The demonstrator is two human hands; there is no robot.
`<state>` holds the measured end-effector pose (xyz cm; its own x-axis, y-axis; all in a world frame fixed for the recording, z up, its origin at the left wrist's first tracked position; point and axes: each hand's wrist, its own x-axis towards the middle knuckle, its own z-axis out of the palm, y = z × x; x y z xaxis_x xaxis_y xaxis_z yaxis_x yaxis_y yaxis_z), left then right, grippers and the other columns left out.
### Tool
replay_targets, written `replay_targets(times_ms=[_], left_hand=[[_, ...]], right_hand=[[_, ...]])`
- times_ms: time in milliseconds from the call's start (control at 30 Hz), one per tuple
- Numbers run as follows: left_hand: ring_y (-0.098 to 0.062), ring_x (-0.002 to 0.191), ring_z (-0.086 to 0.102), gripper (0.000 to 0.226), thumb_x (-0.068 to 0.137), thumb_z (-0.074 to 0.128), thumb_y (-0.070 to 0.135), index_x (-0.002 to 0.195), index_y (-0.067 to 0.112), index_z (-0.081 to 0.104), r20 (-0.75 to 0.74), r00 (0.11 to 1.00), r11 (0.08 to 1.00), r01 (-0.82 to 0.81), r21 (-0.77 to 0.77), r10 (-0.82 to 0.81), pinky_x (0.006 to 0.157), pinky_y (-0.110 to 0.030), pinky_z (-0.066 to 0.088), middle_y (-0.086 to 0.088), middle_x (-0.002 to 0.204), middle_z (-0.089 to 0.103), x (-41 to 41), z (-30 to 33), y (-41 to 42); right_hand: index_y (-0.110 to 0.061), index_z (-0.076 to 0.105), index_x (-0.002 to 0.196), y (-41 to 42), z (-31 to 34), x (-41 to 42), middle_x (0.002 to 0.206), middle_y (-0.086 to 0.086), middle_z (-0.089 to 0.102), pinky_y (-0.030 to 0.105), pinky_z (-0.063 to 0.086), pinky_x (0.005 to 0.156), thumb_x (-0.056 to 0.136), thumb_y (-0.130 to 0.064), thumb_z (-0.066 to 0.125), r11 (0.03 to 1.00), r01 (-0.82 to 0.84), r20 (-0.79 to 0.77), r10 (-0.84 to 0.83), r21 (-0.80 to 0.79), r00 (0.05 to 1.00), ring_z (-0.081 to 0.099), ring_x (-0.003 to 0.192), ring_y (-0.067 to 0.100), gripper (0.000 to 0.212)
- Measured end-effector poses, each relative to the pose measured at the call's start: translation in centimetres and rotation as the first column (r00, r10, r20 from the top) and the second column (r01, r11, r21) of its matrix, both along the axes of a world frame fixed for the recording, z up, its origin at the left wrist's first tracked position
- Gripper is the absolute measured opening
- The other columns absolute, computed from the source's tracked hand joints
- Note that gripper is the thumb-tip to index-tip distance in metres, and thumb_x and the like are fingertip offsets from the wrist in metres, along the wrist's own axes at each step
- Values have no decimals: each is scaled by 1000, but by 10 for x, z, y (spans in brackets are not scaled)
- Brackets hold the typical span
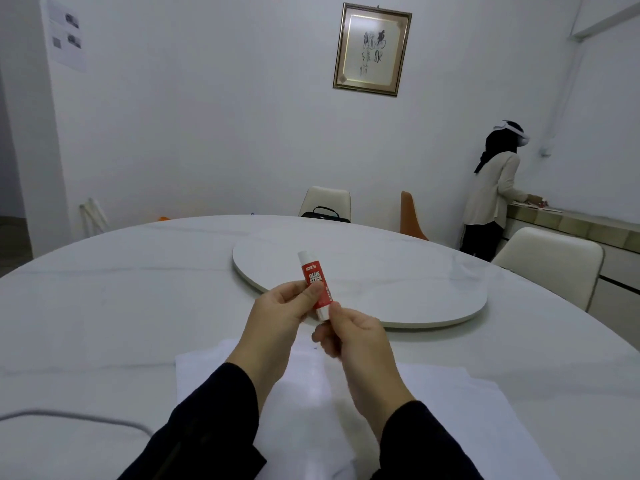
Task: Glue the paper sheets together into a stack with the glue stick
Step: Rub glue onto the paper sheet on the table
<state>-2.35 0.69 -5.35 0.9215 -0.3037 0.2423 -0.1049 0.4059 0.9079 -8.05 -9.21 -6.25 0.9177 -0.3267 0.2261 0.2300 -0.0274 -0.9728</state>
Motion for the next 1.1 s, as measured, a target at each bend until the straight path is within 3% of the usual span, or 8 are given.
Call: replay_targets(times_ms=[100,300,367,500,633,733,900,1100], left_hand=[[-17,74,62,36,61,71,42,78,11,76,29,999,998,44,44,-46,90,-37,48,-8,77,71,1,-2,6],[-24,98,65,41,61,71,44,85,11,75,23,998,998,-58,21,57,98,-36,43,-11,91,75,2,-4,6],[-22,91,65,43,62,70,45,85,10,74,44,999,999,-25,38,23,97,-37,44,-11,89,74,1,-3,8],[-19,89,65,37,64,69,43,84,11,75,44,999,998,26,55,-28,91,-32,45,-7,89,75,1,-2,9],[-14,84,68,27,75,69,35,87,11,74,60,998,994,-34,105,28,75,-20,47,-6,87,75,0,1,11],[-12,89,70,19,81,68,27,89,12,75,21,999,991,-48,124,46,74,-19,46,-4,88,76,-5,5,12],[-2,84,67,12,86,65,23,87,14,74,2,996,974,-90,207,92,70,-15,44,3,85,76,-18,14,16],[-15,44,52,21,89,58,16,74,3,67,52,992,957,-124,263,114,46,-21,45,-1,54,60,-34,33,16]], right_hand=[[-5,69,84,-3,-1,-1,58,6,60,24,36,54,101,-34,38,926,-195,-67,228,324,971,47,50,13,46],[-18,66,82,4,-10,3,65,-7,64,11,44,54,83,-44,65,948,201,107,-180,-246,978,56,58,-1,26],[-13,68,81,5,-9,2,61,-8,60,14,41,54,92,-40,55,978,108,41,-102,-178,994,51,54,1,32],[-6,67,78,5,-4,-1,58,3,59,23,37,53,99,-40,40,949,-151,-50,171,278,984,49,51,12,48],[-18,68,85,9,-8,-1,63,-5,63,20,42,55,86,-54,55,996,28,-3,-29,-82,1000,49,54,7,39],[-20,63,71,9,-6,-1,52,-11,54,13,38,47,77,-43,71,968,139,113,-118,-207,987,44,48,2,25],[-23,65,71,7,-7,-1,58,-6,59,13,38,48,88,-38,59,936,139,115,-107,-323,988,43,49,1,24],[-1,67,83,10,7,-3,55,2,59,21,37,51,88,-45,46,996,-72,-6,72,-60,997,47,50,11,49]])
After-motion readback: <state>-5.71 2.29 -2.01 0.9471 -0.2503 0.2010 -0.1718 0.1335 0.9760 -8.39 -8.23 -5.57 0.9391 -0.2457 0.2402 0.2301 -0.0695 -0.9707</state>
